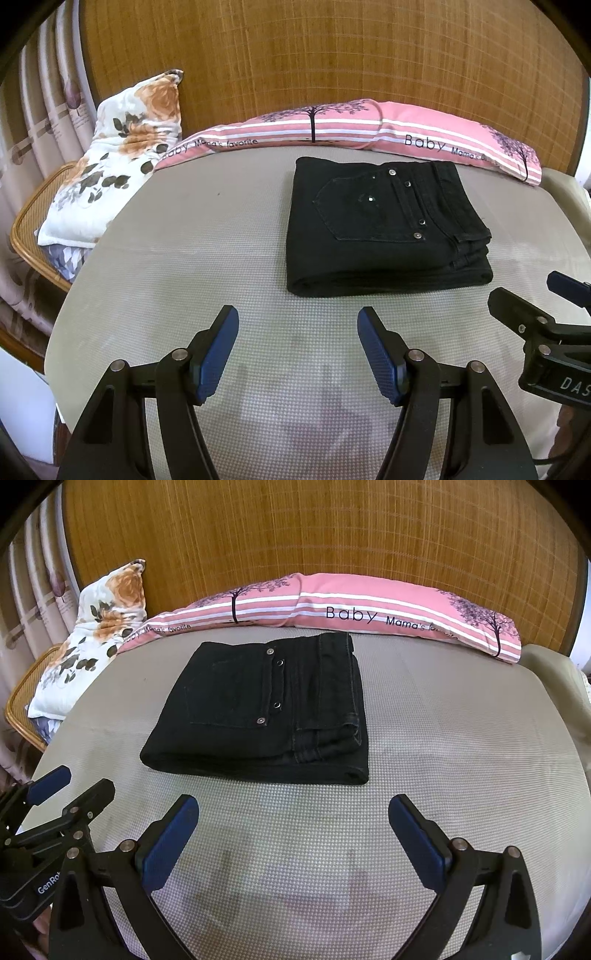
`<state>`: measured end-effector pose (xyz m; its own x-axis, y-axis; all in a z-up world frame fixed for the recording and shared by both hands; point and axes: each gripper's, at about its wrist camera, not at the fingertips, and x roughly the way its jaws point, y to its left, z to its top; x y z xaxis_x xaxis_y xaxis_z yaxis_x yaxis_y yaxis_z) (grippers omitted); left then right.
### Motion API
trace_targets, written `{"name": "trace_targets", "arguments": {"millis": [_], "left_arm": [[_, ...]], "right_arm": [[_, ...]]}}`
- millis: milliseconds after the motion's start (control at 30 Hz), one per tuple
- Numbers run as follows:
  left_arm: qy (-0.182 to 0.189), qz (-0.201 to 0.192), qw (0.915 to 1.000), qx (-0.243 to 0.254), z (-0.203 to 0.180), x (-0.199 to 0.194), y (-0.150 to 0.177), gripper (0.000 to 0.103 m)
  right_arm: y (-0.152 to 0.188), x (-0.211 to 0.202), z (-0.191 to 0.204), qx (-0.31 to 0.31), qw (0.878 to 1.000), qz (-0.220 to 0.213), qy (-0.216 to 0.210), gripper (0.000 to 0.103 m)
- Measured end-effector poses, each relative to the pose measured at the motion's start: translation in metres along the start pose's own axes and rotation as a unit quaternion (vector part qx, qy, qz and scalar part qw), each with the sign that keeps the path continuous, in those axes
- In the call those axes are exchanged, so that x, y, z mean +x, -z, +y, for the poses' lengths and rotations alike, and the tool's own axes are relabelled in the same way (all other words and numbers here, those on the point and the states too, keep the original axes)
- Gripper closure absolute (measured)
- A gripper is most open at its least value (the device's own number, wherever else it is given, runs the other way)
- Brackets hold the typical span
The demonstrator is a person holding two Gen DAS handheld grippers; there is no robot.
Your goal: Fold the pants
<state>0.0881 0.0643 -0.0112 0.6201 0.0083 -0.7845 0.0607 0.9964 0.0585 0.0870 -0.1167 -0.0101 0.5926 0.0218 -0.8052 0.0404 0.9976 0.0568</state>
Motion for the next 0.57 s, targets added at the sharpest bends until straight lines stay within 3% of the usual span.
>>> {"name": "trace_targets", "arguments": {"millis": [567], "left_arm": [[0.009,0.007,0.9999,0.005,-0.0059,0.0042,-0.0012,0.035]], "right_arm": [[0.0011,0.0057,-0.0050,0.011,1.000,0.010,-0.003,0.001]]}}
